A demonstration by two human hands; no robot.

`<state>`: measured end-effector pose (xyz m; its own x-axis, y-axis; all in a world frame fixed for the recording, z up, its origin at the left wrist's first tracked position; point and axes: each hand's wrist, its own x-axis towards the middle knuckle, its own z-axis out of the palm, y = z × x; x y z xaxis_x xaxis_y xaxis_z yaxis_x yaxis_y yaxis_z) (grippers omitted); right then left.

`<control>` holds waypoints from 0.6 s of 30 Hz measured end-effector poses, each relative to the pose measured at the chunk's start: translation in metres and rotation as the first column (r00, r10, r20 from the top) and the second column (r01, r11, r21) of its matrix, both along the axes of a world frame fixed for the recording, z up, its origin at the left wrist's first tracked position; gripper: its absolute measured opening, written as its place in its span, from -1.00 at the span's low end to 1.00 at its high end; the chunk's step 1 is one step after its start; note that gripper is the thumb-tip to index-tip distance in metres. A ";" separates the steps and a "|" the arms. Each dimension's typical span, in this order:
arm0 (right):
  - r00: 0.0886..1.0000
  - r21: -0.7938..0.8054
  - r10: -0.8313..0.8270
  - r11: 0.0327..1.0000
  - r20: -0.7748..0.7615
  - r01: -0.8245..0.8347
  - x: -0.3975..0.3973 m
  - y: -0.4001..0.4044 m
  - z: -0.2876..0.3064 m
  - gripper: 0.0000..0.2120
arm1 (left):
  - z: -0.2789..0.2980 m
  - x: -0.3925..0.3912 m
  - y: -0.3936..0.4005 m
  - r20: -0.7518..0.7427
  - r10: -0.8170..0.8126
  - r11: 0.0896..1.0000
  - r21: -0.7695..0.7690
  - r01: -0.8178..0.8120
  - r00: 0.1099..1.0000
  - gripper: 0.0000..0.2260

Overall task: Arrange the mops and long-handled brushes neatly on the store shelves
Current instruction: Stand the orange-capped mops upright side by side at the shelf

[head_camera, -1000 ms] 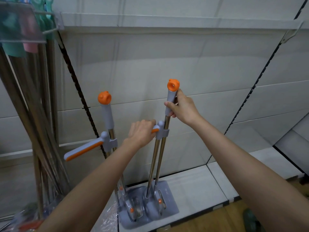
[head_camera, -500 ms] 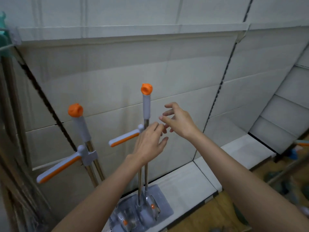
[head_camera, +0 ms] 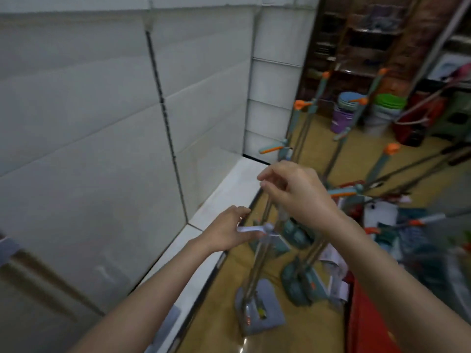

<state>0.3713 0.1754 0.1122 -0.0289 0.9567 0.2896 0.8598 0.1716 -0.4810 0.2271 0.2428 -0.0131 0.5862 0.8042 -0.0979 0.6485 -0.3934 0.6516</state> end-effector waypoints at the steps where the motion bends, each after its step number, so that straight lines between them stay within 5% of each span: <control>1: 0.999 0.033 -0.040 0.999 0.004 0.040 0.020 -0.005 0.001 -0.85 | -0.004 0.016 0.001 -0.039 -0.032 0.999 -0.029 0.031 0.999 -0.34; 4: 0.986 0.020 -0.165 0.986 -0.012 0.165 0.065 -0.012 -0.006 -0.67 | -0.018 0.051 0.007 -0.241 -0.126 0.992 -0.034 0.122 0.962 -0.25; 8: 0.986 -0.308 -0.146 0.945 -0.084 0.114 0.098 0.003 -0.047 -0.35 | -0.043 0.075 0.013 -0.443 -0.110 0.989 0.043 0.144 0.890 -0.48; 13: 0.969 -0.431 -0.041 0.899 -0.245 -0.071 0.103 0.031 -0.101 -0.73 | -0.056 0.081 0.020 -0.439 0.002 0.995 0.092 0.043 0.898 -0.78; 18: 0.922 -0.361 0.066 0.908 -0.382 -0.215 0.092 0.062 -0.089 -0.85 | -0.033 0.072 0.021 -0.404 0.118 0.980 0.194 -0.041 0.907 -0.80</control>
